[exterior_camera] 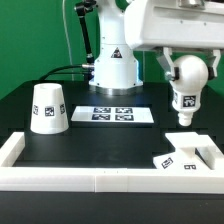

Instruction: Assemble lamp

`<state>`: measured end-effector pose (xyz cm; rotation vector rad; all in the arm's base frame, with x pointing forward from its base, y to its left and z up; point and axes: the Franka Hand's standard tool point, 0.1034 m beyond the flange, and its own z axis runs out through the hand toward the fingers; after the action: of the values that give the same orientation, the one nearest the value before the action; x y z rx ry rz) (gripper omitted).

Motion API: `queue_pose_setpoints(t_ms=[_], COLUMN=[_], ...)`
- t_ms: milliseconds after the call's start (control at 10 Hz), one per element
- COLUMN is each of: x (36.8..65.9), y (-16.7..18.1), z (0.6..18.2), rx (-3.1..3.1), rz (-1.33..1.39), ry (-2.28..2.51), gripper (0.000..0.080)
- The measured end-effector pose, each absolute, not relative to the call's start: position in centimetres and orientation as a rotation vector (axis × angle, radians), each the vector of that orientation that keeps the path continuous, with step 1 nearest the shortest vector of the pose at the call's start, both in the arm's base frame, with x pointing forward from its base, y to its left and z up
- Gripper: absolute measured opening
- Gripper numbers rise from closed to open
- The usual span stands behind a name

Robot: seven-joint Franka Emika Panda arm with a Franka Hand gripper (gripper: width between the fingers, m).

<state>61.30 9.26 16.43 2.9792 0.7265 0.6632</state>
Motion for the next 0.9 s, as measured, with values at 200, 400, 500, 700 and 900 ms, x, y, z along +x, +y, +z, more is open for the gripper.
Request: queue_pose_setpoints(t_ms=[200, 400, 500, 700, 900], x=[61.49, 61.59, 61.64, 61.95, 62.21], y=[8.40, 8.01, 7.82, 8.73, 8.70], z=[16.51, 16.51, 16.61, 16.36, 15.69], rx=[2.958, 2.932, 2.921, 2.930, 2.918], rz=[0.707, 0.752, 0.770, 0.769, 0.794], ry=[0.718, 0.725, 0.730, 0.733, 0.733], gripper=[0.0577, 0.0577, 0.0577, 0.0577, 0.0577])
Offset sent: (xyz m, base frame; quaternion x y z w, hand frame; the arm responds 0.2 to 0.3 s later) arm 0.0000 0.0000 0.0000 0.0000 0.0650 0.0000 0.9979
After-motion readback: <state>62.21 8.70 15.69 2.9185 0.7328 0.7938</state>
